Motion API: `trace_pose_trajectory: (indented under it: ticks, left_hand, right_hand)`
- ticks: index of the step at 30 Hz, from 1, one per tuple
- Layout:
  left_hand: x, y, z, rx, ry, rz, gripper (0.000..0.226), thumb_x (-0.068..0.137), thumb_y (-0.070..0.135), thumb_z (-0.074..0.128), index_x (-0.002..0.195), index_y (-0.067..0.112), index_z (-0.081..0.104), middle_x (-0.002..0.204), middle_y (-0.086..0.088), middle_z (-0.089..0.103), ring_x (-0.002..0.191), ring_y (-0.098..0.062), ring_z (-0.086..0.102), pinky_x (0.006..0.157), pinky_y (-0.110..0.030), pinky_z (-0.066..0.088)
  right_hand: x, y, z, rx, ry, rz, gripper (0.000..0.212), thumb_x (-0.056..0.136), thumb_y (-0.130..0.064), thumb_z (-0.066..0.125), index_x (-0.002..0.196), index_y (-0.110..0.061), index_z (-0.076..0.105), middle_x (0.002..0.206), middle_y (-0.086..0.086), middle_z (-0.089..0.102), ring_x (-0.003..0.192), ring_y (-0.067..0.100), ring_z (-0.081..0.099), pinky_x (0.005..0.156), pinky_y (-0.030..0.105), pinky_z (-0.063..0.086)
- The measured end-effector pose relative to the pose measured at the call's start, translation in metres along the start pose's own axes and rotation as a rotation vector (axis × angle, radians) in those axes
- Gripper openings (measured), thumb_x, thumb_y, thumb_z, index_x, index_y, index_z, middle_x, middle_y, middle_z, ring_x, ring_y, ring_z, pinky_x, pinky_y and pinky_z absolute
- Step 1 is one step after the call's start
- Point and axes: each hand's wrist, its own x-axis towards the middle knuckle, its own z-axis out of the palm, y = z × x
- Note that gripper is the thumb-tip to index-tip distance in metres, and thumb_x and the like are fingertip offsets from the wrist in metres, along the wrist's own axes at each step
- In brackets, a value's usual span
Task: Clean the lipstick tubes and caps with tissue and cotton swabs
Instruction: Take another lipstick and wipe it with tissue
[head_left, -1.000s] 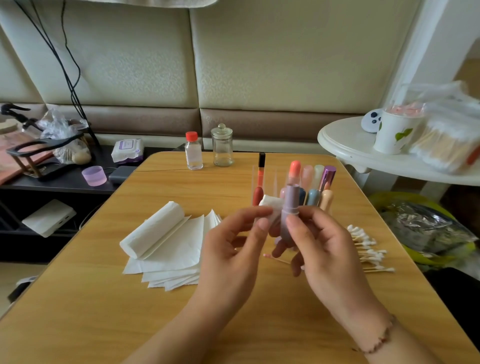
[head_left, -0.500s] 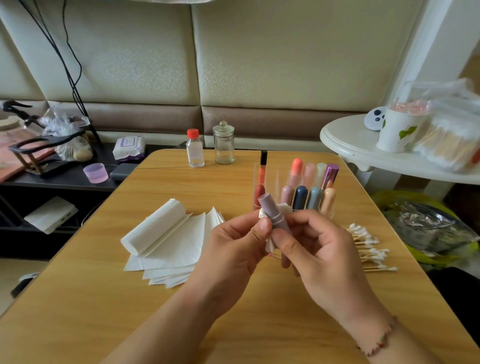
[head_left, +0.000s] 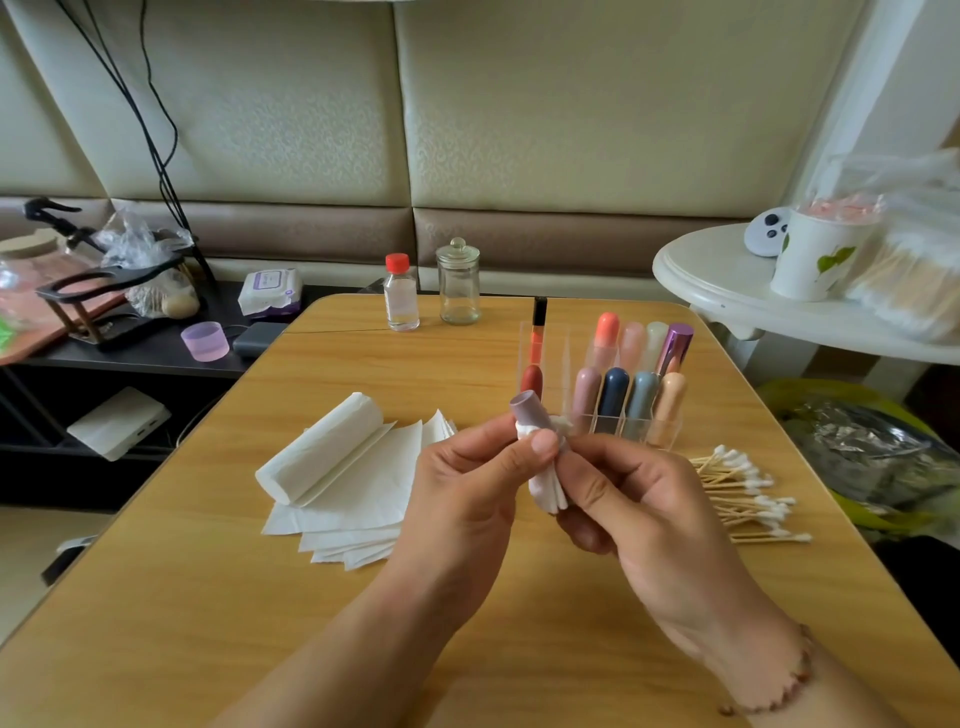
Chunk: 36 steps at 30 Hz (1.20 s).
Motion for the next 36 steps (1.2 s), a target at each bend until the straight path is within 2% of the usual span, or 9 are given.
trace_pose_trajectory:
  ticks: [4, 6, 8, 14, 18, 25, 30, 33, 36]
  left_hand:
    - [-0.001, 0.002, -0.001, 0.025, 0.008, 0.004, 0.045, 0.073, 0.035, 0.082, 0.091, -0.005, 0.070, 0.078, -0.020, 0.065, 0.069, -0.033, 0.060, 0.070, -0.045, 0.048]
    - [-0.002, 0.004, 0.000, 0.047, 0.006, 0.016, 0.039, 0.070, 0.038, 0.083, 0.085, 0.003, 0.074, 0.075, -0.014, 0.068, 0.074, -0.026, 0.064, 0.076, -0.038, 0.049]
    - [-0.002, 0.004, 0.002, 0.057, 0.023, 0.011, 0.039, 0.067, 0.039, 0.084, 0.085, 0.005, 0.076, 0.078, -0.012, 0.071, 0.079, -0.023, 0.066, 0.081, -0.038, 0.049]
    - [-0.002, 0.002, 0.003, 0.008, 0.043, -0.036, 0.044, 0.067, 0.041, 0.086, 0.091, 0.006, 0.075, 0.084, -0.012, 0.071, 0.074, -0.022, 0.064, 0.071, -0.031, 0.051]
    - [-0.003, 0.001, 0.004, 0.015, 0.020, -0.046, 0.052, 0.073, 0.040, 0.081, 0.102, -0.002, 0.071, 0.093, -0.015, 0.069, 0.068, -0.021, 0.063, 0.067, -0.031, 0.052]
    - [-0.004, 0.001, 0.005, 0.030, 0.041, 0.007, 0.020, 0.084, 0.022, 0.071, 0.091, 0.004, 0.073, 0.089, -0.015, 0.068, 0.052, -0.027, 0.056, 0.052, -0.032, 0.048]
    - [-0.005, 0.001, 0.006, -0.060, 0.019, 0.046, 0.030, 0.078, 0.028, 0.075, 0.093, 0.001, 0.073, 0.094, -0.014, 0.067, 0.079, -0.029, 0.060, 0.063, -0.037, 0.051]
    - [-0.004, -0.003, 0.004, -0.034, 0.038, 0.062, 0.035, 0.078, 0.033, 0.078, 0.093, 0.002, 0.073, 0.098, -0.016, 0.067, 0.096, -0.034, 0.059, 0.081, -0.049, 0.048]
    - [-0.005, -0.002, 0.005, -0.044, 0.063, 0.073, 0.033, 0.080, 0.032, 0.077, 0.093, 0.003, 0.073, 0.100, -0.016, 0.067, 0.093, -0.034, 0.059, 0.076, -0.048, 0.048]
  right_hand:
    - [0.000, -0.002, 0.000, 0.126, -0.058, 0.087, 0.032, 0.088, -0.033, 0.066, 0.080, -0.003, 0.072, 0.068, 0.013, 0.050, 0.054, 0.014, 0.036, 0.050, 0.023, 0.029]
    - [-0.001, -0.004, -0.001, 0.226, -0.071, 0.173, 0.031, 0.089, -0.031, 0.061, 0.074, -0.004, 0.069, 0.064, 0.010, 0.050, 0.052, 0.013, 0.035, 0.050, 0.023, 0.027]
    - [-0.001, -0.006, -0.002, 0.279, -0.072, 0.238, 0.032, 0.094, -0.030, 0.064, 0.074, -0.006, 0.068, 0.062, 0.009, 0.049, 0.049, 0.012, 0.034, 0.049, 0.024, 0.024]
    - [0.001, -0.006, -0.001, 0.284, -0.054, 0.299, 0.043, 0.086, -0.034, 0.059, 0.080, 0.009, 0.060, 0.062, 0.010, 0.048, 0.047, 0.012, 0.033, 0.048, 0.023, 0.023]
    - [0.000, -0.007, -0.001, 0.284, -0.065, 0.333, 0.033, 0.087, -0.035, 0.057, 0.073, -0.007, 0.068, 0.060, 0.009, 0.048, 0.047, 0.012, 0.032, 0.047, 0.022, 0.023]
    - [-0.001, 0.005, 0.009, 0.016, 0.069, 0.070, 0.037, 0.092, -0.041, 0.066, 0.077, -0.007, 0.073, 0.060, 0.013, 0.048, 0.053, 0.020, 0.039, 0.049, 0.027, 0.031]
    - [-0.008, 0.004, 0.016, -0.270, 0.243, -0.198, 0.019, 0.085, -0.037, 0.066, 0.093, -0.024, 0.077, 0.062, -0.006, 0.066, 0.055, 0.007, 0.058, 0.054, 0.019, 0.046]
    - [-0.010, 0.003, 0.020, -0.285, 0.259, -0.224, 0.017, 0.082, -0.034, 0.069, 0.095, -0.024, 0.075, 0.070, -0.011, 0.071, 0.062, 0.007, 0.066, 0.059, 0.013, 0.048]
    - [-0.009, 0.004, 0.021, -0.240, 0.233, -0.196, 0.018, 0.082, -0.035, 0.070, 0.092, -0.021, 0.075, 0.067, -0.009, 0.070, 0.058, 0.008, 0.063, 0.056, 0.015, 0.047]
